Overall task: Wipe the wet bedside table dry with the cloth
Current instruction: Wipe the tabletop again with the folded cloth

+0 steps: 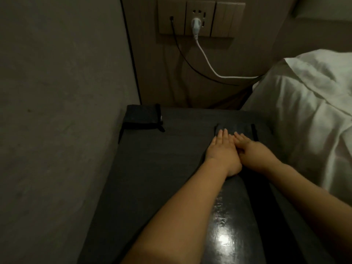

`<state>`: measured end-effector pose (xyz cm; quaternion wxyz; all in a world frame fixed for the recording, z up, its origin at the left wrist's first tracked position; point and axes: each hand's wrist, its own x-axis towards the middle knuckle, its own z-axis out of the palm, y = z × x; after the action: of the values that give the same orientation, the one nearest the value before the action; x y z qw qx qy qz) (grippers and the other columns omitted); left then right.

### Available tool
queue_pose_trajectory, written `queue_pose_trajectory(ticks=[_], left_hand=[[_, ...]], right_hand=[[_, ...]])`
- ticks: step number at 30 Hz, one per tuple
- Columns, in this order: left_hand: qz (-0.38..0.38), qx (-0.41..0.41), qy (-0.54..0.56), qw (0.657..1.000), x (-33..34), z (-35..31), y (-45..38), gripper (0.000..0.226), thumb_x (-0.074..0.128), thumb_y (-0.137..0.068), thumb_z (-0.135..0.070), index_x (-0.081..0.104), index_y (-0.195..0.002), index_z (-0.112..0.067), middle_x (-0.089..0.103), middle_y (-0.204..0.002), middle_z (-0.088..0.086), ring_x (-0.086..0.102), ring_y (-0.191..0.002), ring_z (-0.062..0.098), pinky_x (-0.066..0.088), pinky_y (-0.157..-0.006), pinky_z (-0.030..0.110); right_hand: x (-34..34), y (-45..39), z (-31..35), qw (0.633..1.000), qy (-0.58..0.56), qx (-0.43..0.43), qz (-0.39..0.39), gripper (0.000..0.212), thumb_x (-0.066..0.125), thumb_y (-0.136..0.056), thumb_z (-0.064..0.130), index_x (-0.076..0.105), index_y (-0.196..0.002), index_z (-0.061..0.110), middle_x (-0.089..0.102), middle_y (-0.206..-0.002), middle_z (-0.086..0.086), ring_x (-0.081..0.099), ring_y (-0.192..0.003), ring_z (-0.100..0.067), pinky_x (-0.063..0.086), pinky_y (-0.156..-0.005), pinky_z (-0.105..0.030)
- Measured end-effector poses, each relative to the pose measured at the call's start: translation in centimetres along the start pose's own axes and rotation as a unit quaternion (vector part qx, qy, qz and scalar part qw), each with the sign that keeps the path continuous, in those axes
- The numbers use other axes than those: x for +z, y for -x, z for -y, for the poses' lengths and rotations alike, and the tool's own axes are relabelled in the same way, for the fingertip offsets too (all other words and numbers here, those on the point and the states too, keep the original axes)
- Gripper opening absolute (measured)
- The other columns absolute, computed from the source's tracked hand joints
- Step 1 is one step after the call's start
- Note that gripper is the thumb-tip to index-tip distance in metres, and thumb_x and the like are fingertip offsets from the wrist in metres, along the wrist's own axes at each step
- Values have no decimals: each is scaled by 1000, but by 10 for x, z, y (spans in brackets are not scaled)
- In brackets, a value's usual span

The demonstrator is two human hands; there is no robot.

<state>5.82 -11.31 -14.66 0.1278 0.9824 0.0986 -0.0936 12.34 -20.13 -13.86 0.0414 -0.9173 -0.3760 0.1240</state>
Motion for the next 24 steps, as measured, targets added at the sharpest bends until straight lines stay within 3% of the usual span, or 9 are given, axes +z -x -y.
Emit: queue_pose_trajectory(ticks=[24], left_hand=[[-7, -125, 15, 992, -10, 123, 105, 81, 43, -91, -25, -9, -150, -4, -15, -158, 14, -13, -147, 24, -3, -119, 34]], right_hand=[[22, -4, 159, 990, -30, -129, 39, 59, 37, -95, 19, 10, -147, 14, 8, -158, -5, 7, -146, -18, 14, -117, -31]])
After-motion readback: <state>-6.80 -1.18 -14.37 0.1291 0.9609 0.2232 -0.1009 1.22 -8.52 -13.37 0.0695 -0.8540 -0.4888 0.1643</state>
